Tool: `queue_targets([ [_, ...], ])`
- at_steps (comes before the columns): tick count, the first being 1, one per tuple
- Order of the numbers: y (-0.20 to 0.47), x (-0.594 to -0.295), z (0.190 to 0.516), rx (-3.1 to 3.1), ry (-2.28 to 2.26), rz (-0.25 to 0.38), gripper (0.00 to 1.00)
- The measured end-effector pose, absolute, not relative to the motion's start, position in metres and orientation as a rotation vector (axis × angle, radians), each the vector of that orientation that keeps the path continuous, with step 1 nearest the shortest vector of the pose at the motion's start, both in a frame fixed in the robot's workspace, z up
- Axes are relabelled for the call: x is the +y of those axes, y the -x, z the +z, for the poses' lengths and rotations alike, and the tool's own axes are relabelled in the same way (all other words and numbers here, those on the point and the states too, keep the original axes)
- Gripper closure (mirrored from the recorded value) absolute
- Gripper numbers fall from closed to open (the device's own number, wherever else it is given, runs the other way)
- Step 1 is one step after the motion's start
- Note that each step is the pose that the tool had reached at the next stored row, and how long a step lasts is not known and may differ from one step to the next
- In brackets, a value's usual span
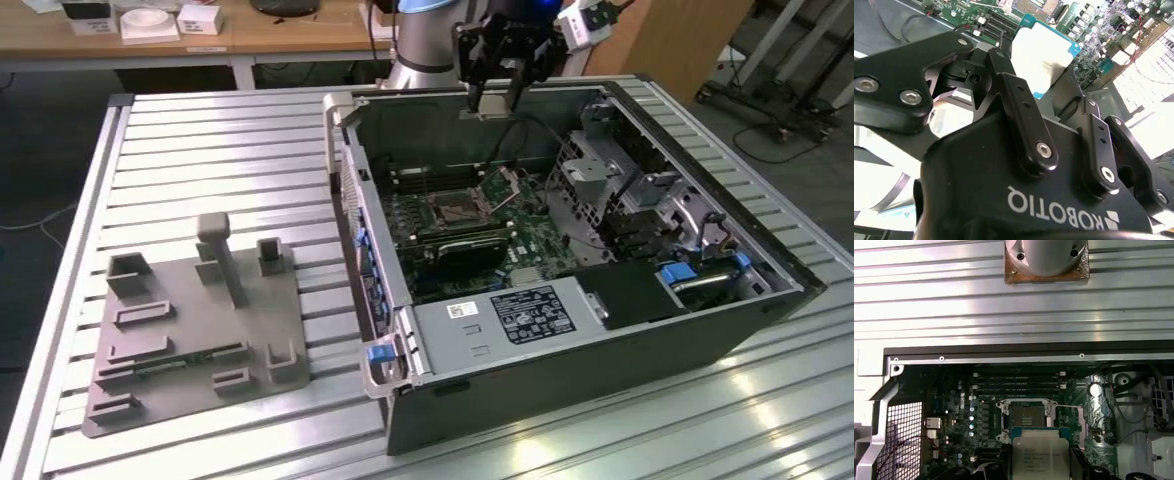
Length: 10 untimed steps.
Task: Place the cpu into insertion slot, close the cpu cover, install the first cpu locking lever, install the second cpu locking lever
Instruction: 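Place the cpu into insertion slot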
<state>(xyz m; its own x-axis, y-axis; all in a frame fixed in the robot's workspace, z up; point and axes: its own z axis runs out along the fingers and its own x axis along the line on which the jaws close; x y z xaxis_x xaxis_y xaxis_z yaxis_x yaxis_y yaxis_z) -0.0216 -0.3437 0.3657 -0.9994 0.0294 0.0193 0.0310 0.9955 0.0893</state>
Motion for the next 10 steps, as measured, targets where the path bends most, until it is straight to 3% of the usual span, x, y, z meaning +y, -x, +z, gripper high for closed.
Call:
queue_targets([
  [10,0.0283,-0.3439,0.3652,-3.120,0.160,-0.141,0.46],
])
